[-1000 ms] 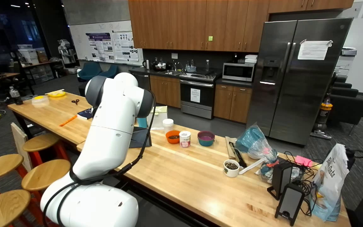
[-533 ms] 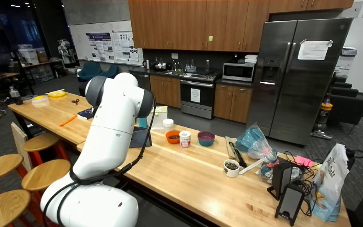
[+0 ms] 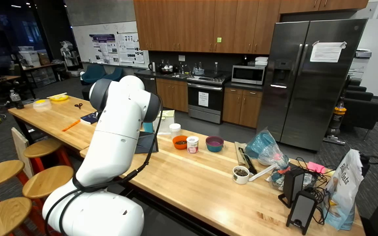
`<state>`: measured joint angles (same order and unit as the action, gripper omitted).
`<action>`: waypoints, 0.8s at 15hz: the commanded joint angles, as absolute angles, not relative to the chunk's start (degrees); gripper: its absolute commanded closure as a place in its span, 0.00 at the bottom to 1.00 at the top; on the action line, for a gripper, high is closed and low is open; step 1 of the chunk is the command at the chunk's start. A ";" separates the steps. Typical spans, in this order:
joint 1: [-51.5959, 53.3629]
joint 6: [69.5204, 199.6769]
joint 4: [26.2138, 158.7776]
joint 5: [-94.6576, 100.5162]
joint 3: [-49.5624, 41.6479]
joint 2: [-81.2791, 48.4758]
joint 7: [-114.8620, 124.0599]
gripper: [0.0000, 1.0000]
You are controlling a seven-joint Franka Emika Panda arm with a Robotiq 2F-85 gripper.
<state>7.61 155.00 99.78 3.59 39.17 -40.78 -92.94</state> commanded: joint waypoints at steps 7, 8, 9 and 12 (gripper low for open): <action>7.92 153.42 99.05 2.32 39.08 -41.05 -94.38 0.00; 8.07 153.14 98.93 2.39 38.99 -41.14 -94.37 0.00; 8.28 152.77 98.64 2.42 38.91 -41.39 -94.36 0.00; 8.79 151.97 98.16 2.47 38.82 -41.87 -94.47 0.00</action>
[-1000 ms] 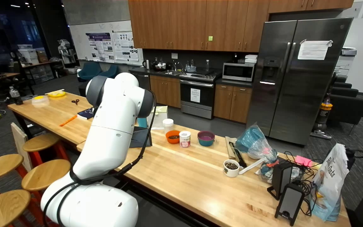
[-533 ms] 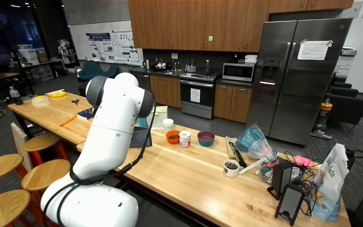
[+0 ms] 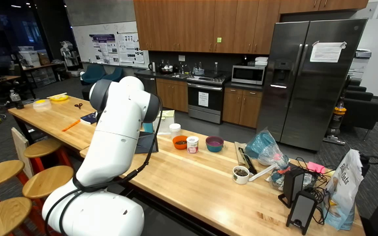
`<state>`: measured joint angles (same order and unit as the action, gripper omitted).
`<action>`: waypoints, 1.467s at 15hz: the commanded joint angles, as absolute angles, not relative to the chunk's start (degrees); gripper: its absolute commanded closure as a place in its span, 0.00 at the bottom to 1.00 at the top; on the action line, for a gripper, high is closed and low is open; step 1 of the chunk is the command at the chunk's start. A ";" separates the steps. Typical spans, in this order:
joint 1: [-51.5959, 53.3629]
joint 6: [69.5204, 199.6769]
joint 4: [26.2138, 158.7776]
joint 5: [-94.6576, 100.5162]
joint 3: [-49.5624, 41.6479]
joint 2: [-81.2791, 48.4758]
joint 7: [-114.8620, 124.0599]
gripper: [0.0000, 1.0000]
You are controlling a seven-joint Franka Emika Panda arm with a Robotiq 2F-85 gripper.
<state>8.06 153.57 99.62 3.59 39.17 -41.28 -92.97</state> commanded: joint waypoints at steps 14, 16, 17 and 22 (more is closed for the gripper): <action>9.85 152.08 98.22 3.07 37.76 -40.16 -93.89 0.91; 10.67 152.41 98.78 3.56 36.67 -38.89 -92.48 0.91; 11.30 152.45 98.91 3.87 35.88 -38.26 -91.75 0.91; 14.98 152.35 99.00 4.98 32.21 -35.95 -88.74 0.91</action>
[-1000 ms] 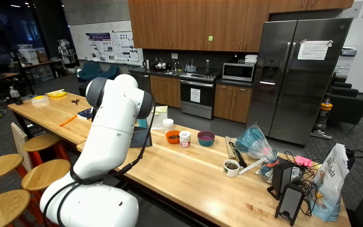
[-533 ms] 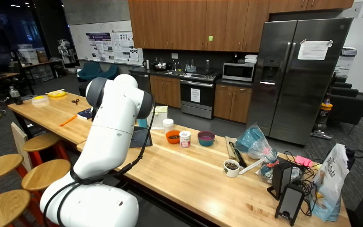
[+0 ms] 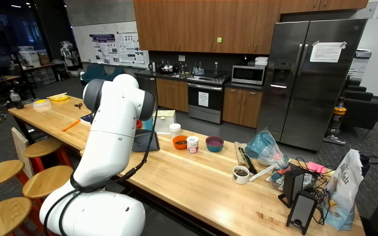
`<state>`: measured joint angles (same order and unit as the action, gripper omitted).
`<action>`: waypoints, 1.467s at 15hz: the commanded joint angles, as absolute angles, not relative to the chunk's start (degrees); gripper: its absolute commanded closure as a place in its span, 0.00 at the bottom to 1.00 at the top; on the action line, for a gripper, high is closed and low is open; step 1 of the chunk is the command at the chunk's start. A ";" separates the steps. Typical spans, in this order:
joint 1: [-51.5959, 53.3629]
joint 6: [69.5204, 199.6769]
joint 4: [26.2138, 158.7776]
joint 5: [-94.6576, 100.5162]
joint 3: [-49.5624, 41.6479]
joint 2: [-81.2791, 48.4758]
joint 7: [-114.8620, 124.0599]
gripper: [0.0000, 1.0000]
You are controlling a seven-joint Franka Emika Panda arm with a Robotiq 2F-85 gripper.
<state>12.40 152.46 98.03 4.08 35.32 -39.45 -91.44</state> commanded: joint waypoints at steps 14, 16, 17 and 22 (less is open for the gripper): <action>24.12 146.36 97.67 9.99 24.73 -31.73 -79.71 0.91; 25.00 144.58 97.04 11.14 24.28 -31.47 -78.32 0.91; 25.30 143.97 96.81 11.61 24.18 -31.45 -77.85 0.91; 26.43 142.00 95.84 12.90 24.01 -31.35 -76.38 0.91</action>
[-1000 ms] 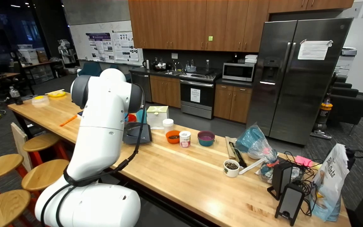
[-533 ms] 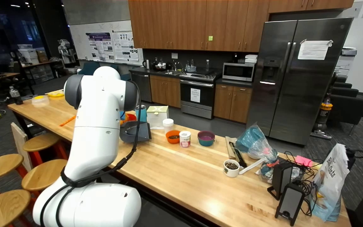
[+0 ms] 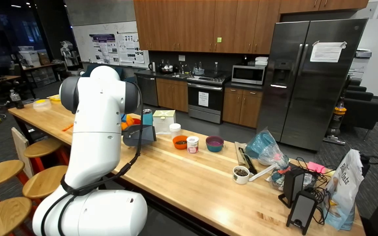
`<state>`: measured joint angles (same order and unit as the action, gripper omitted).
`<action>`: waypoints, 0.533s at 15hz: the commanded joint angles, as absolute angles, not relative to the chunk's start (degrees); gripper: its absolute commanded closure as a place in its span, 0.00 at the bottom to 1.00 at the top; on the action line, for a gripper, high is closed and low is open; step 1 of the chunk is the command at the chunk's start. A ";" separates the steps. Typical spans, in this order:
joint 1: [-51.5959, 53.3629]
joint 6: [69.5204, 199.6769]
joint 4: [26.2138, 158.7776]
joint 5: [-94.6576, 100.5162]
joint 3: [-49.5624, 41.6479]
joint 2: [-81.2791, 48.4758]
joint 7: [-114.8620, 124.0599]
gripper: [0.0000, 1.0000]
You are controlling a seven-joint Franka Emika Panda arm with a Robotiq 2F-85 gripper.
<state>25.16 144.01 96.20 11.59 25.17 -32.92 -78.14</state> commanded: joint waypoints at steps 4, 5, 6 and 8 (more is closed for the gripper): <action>27.48 142.50 96.25 13.71 24.00 -31.11 -74.88 0.91; 27.87 142.73 96.53 13.86 24.04 -31.02 -74.49 0.91; 28.26 142.94 96.74 14.02 24.02 -30.97 -74.02 0.91; 28.76 143.18 97.28 14.15 24.10 -30.82 -73.06 0.91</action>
